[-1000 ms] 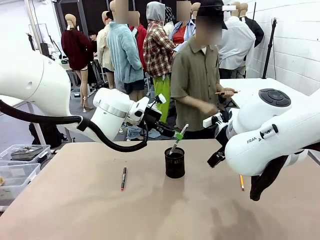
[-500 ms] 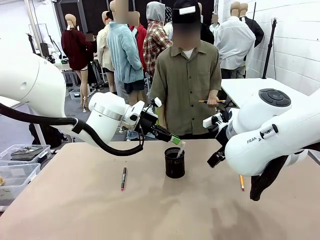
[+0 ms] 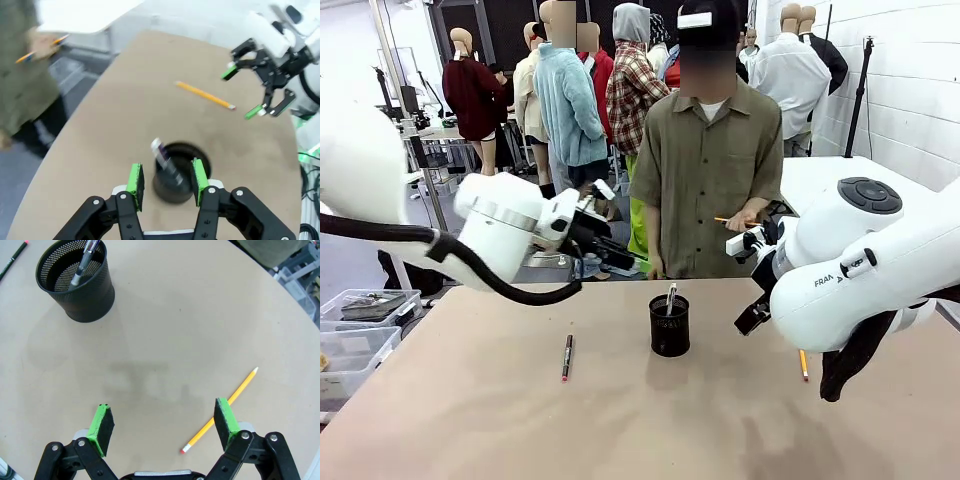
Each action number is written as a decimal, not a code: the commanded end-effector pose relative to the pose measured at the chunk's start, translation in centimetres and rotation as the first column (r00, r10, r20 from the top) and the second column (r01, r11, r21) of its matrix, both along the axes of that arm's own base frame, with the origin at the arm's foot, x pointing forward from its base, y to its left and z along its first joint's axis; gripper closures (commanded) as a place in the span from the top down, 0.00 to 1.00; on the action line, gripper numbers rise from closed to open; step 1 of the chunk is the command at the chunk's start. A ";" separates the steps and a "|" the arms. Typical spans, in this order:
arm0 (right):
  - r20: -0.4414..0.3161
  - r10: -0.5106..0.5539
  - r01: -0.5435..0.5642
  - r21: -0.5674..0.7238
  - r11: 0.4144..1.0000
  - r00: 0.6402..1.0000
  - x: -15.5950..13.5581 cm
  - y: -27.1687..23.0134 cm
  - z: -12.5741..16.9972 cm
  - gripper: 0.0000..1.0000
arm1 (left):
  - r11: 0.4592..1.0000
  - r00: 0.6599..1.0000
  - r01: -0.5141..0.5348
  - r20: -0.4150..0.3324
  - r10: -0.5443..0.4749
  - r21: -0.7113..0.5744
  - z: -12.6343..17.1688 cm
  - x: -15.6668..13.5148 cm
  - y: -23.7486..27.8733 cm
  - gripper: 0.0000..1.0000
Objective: Place the pens into the pen holder.
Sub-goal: Pick up a writing instrument from the table and place it into the Pen holder.
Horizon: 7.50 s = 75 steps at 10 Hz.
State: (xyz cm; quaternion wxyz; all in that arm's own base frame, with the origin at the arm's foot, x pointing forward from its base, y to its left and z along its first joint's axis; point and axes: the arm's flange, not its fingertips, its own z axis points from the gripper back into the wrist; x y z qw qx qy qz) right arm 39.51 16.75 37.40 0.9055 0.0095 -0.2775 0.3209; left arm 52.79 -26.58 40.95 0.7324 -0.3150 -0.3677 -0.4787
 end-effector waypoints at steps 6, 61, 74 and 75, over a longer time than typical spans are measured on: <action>-0.001 0.001 -0.001 0.000 1.000 1.000 0.0 0.0 0.0 1.00 | 0.695 0.757 -0.408 -0.206 0.620 0.592 2.0 -5.5 5.8 0.52; -0.001 0.001 -0.001 0.000 1.000 1.000 0.0 0.0 0.0 1.00 | 0.947 0.953 0.288 -0.138 -0.269 0.141 -7.1 -2.9 11.4 0.00; -0.001 0.001 -0.001 0.000 1.000 1.000 0.0 0.0 0.0 1.00 | 0.925 0.948 0.309 0.149 -0.282 -0.219 -3.2 -4.5 13.5 0.00; -0.001 0.001 -0.001 0.000 1.000 1.000 0.0 0.0 0.0 1.00 | 0.924 0.952 0.303 0.130 -0.279 -0.233 -2.4 -4.0 11.5 0.00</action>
